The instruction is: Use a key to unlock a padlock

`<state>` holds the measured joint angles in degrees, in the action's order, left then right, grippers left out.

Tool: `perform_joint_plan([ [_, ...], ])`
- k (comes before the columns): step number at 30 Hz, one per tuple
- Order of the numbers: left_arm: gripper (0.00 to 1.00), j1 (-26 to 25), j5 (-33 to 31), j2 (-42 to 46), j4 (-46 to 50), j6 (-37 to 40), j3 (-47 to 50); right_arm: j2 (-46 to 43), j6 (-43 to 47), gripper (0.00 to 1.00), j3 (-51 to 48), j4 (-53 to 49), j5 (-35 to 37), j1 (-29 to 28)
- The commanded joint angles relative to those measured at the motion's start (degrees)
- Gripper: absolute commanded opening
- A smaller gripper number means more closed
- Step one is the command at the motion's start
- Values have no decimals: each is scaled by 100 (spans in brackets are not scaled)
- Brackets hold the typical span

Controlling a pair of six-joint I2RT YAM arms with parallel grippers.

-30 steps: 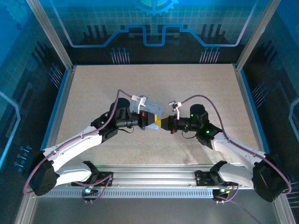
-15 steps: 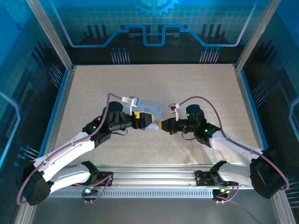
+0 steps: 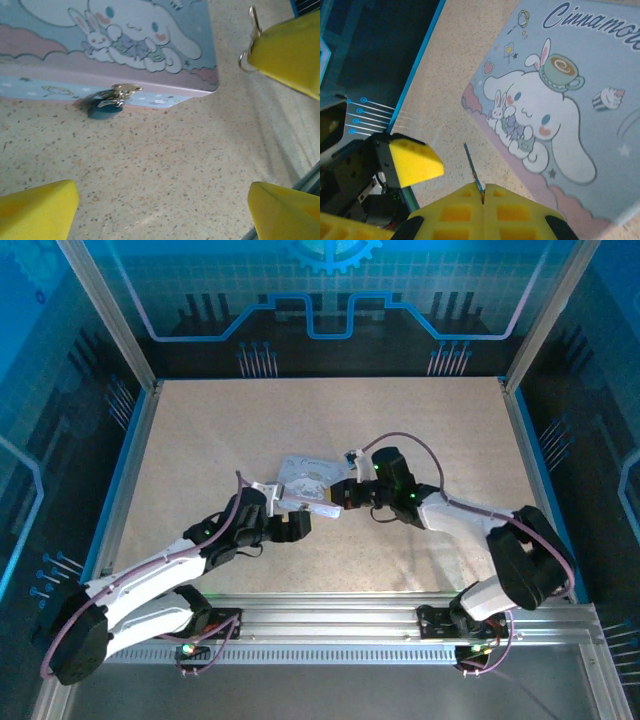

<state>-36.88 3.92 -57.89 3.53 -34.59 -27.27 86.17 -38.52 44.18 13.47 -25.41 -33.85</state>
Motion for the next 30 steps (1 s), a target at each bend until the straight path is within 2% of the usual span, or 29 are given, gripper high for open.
perform_joint_plan([
  [1, 89, 97, -184, -115, -354, 38, 131, 394, -22, 4, 362, 169, 11, -30],
  [8, 94, 192, -195, -416, -524, 267, 247, 1008, 25, 4, 583, 472, 1, 52],
  [18, 99, 360, 38, -688, -1083, 312, 376, 1282, -38, 4, 177, 795, -111, 150],
  [25, 97, 546, 296, -1104, -1673, 308, 419, 1459, -312, 4, -238, 1245, -153, 118],
  [30, 91, 551, 345, -1440, -2100, 375, 426, 1499, -366, 4, -337, 1320, -149, 33],
])
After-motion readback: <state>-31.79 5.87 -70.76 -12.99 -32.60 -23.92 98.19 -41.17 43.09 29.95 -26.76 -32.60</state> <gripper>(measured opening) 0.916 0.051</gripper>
